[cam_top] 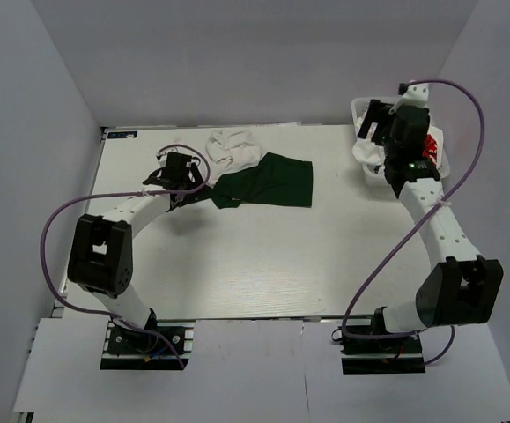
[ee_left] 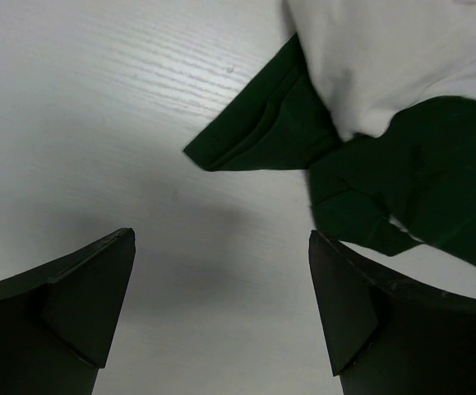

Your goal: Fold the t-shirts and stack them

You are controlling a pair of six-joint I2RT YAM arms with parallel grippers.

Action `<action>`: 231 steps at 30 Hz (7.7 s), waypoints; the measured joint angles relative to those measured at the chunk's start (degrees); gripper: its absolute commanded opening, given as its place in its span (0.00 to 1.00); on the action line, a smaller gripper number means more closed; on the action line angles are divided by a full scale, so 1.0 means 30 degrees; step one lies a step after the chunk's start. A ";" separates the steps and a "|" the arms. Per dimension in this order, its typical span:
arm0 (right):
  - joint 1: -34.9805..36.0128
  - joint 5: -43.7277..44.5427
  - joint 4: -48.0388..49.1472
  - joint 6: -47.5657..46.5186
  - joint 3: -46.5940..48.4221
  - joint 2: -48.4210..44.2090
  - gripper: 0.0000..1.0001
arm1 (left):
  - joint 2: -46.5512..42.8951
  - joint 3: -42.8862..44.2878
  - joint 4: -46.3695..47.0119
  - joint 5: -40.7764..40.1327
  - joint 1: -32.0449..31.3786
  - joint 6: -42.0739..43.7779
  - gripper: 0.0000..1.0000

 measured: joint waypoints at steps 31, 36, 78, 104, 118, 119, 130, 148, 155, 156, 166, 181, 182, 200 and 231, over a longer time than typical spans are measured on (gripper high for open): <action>0.6965 -0.2266 -0.1982 0.3118 -0.5537 0.4240 0.90 | 0.5967 0.1851 0.4116 0.2965 0.0663 0.2011 0.00; 0.7453 -0.1508 -0.2375 0.3162 -0.4860 0.6834 0.90 | 0.5056 0.0168 0.5625 0.3730 0.0729 0.1953 0.00; 0.7927 -0.0714 0.2018 0.2098 -0.3898 0.6652 0.90 | -0.5457 -0.4444 0.4131 0.8990 0.0364 0.2907 0.00; 0.8626 0.1290 -0.0415 0.1851 -0.3082 0.7133 0.00 | -0.6623 -0.4146 0.1246 0.8845 0.0313 0.2885 0.00; 0.8655 0.2637 0.3410 -0.2302 -0.3271 -0.7002 0.00 | -1.1839 0.1144 -0.0780 0.6105 0.0277 0.2863 0.00; 0.8655 0.2739 0.3439 -0.2637 -0.3249 -0.7752 0.00 | -1.2546 0.1581 -0.0903 0.5625 0.0277 0.2878 0.00; 0.8619 0.2448 0.2113 -0.4102 -0.2069 -1.4491 0.00 | -1.7835 0.6040 -0.2623 0.1348 0.0299 0.2419 0.00; 0.8284 0.6324 0.3541 -0.6921 0.2404 -0.5107 0.00 | -0.6630 1.0921 -0.3468 -0.2885 0.0459 0.1559 0.00; 0.6747 0.6003 0.1035 -0.7038 1.1562 0.4626 0.00 | 0.2142 2.0436 -0.5202 -0.2412 0.0663 0.2667 0.00; 0.6528 0.5770 0.0525 -0.6885 1.3347 0.5472 0.00 | 0.2900 2.2090 -0.5472 -0.2331 0.0685 0.2929 0.00; 0.5880 0.4109 0.1690 -0.6120 1.2794 0.0852 0.00 | -0.4357 1.8185 -0.3330 -0.2987 0.0794 0.4320 0.00; 0.5472 0.6280 -0.4765 0.0597 -0.6528 -0.5617 0.90 | -0.7614 0.2484 -1.0178 -0.6258 0.0933 -0.2120 1.00; 0.5472 0.6375 -0.5770 0.0991 -0.6790 -0.5610 0.90 | -0.7621 0.2390 -1.1162 -0.6572 0.0962 -0.2951 1.00; 0.5625 -0.0845 -0.3869 0.2521 -0.6273 -0.3184 0.90 | -0.6382 -0.0561 -0.5136 0.0306 0.0780 -0.1851 1.00; 1.7719 -0.6331 -0.1151 0.5967 -1.1256 0.1545 0.90 | 1.6480 2.0669 -0.4189 0.3118 0.0517 0.0903 1.00</action>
